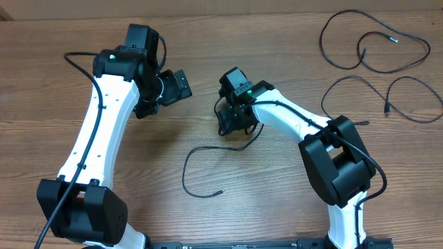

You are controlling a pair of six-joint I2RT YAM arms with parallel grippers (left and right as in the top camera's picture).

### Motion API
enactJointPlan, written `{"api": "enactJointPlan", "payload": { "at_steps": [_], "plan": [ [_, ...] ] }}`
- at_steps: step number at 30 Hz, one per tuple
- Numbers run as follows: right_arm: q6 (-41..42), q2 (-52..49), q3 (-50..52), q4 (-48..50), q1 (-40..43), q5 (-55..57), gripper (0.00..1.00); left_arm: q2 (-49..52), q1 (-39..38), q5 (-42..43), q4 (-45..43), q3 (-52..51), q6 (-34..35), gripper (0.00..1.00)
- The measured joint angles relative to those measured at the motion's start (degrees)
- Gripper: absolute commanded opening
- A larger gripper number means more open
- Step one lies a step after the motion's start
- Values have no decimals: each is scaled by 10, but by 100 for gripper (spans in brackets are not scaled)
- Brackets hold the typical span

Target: Untangle cables

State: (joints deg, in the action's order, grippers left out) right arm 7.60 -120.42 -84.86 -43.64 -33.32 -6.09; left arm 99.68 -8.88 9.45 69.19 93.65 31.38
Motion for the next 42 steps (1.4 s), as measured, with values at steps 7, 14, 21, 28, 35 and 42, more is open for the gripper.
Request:
{"api": "enactJointPlan", "payload": {
  "at_steps": [7,14,21,28,35,42],
  "plan": [
    [-58,-1,0,5,0,-9,43,0,3,0,1,0,0,100],
    [-72,-1,6,10,0,-9,22,0,3,0,3,0,0,100],
    [-73,-1,8,9,0,-10,34,0,3,0,5,0,0,99],
    [-74,0,17,14,0,-10,28,0,3,0,9,0,0,100],
    [-66,2,27,25,2,-12,4,0,3,0,9,0,0,100],
    [-9,2,16,3,2,-11,4,0,3,0,12,0,0,99]
  ]
}}
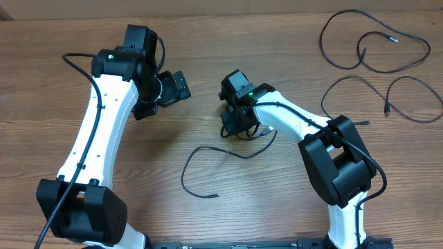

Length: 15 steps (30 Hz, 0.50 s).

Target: Untangle cables

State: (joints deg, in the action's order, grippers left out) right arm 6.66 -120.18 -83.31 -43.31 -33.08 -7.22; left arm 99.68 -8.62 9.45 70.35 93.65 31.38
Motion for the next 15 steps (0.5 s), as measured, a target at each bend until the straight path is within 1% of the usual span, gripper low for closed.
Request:
{"api": "enactJointPlan", "payload": {
  "at_steps": [10,15],
  "plan": [
    [53,15,-123,-115,0,-2,4,0,0,0,2,0,0,100],
    [64,45,-143,-168,0,-42,4,0,0,0,1,0,0,100]
  ]
}}
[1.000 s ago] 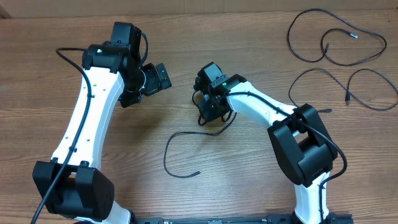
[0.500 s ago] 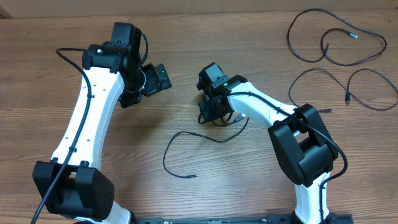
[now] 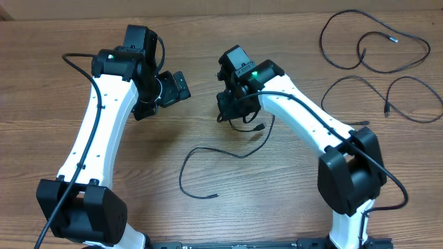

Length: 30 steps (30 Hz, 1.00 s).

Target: Untangle cables

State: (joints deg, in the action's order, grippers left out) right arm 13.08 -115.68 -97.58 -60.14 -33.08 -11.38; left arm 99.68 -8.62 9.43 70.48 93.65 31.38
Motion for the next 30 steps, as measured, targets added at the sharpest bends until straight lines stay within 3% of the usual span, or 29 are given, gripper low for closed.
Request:
{"api": "enactJointPlan", "payload": {
  "at_steps": [7,15,24,30],
  "plan": [
    [5,7,0,-68,0,-59,4,0,0,0,0,0,0,100],
    [8,7,1,-48,-4,-66,4,0,0,0,0,0,0,100],
    [128,7,5,-22,3,66,4,0,0,0,17,0,-3,98],
    [176,7,5,-46,58,97,4,0,0,0,18,0,-5,100]
  ]
}}
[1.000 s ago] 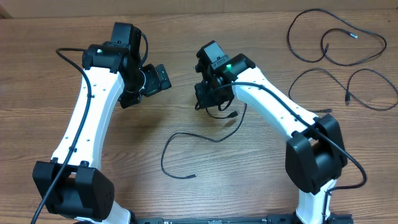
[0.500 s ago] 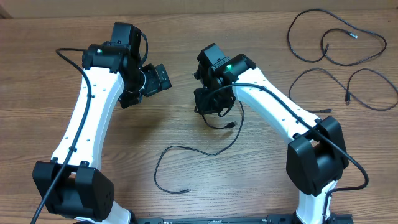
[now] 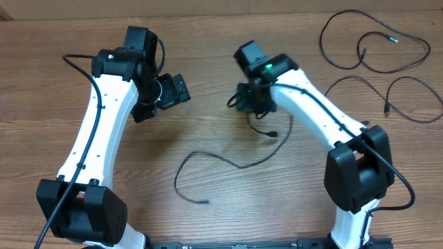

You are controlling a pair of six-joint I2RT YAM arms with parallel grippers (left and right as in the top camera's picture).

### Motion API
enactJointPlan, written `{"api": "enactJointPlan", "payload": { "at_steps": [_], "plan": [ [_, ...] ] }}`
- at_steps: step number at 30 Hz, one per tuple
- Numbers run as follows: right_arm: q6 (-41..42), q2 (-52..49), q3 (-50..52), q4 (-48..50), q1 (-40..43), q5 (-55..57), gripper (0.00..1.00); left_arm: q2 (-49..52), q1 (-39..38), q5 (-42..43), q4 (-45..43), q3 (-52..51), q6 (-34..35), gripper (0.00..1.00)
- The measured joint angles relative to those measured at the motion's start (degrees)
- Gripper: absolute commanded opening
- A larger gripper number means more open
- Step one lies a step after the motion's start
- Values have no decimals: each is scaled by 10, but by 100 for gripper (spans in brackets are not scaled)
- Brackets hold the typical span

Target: Untangle cables

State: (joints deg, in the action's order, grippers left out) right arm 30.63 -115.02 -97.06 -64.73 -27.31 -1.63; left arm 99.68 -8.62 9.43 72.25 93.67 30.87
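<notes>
A thin black cable (image 3: 239,164) trails across the middle of the table, and its free end (image 3: 206,202) lies near the front. My right gripper (image 3: 241,102) is shut on the cable's upper part. A short length with a small plug (image 3: 272,133) hangs below the gripper. My left gripper (image 3: 181,88) hovers left of centre with nothing seen in it; the overhead view does not show how its jaws stand.
Two other black cables lie apart at the back right, one looped (image 3: 374,48) and one wavy (image 3: 405,97). A small dark piece (image 3: 363,123) lies beside the right arm's elbow.
My right gripper has moved to the right, still holding the cable. The trailing loop now stretches farther right, and its free end sits a little lower and to the left. The left arm has not moved.
My right gripper was first down on the bunched end of the cable at the table's centre, and stayed there a moment later. Then it was farther back with the cable in it. Now it is to the right, and the cable lies more drawn out.
</notes>
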Motion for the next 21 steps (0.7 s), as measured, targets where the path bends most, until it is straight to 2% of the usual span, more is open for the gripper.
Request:
{"api": "enactJointPlan", "payload": {
  "at_steps": [7,15,21],
  "plan": [
    [50,0,0,-58,61,15,4,0,0,0,-1,0,0,100],
    [113,3,1,-117,70,73,4,0,0,0,-2,0,-5,100],
    [133,48,1,-158,115,106,4,0,0,0,-2,0,-9,100]
  ]
}}
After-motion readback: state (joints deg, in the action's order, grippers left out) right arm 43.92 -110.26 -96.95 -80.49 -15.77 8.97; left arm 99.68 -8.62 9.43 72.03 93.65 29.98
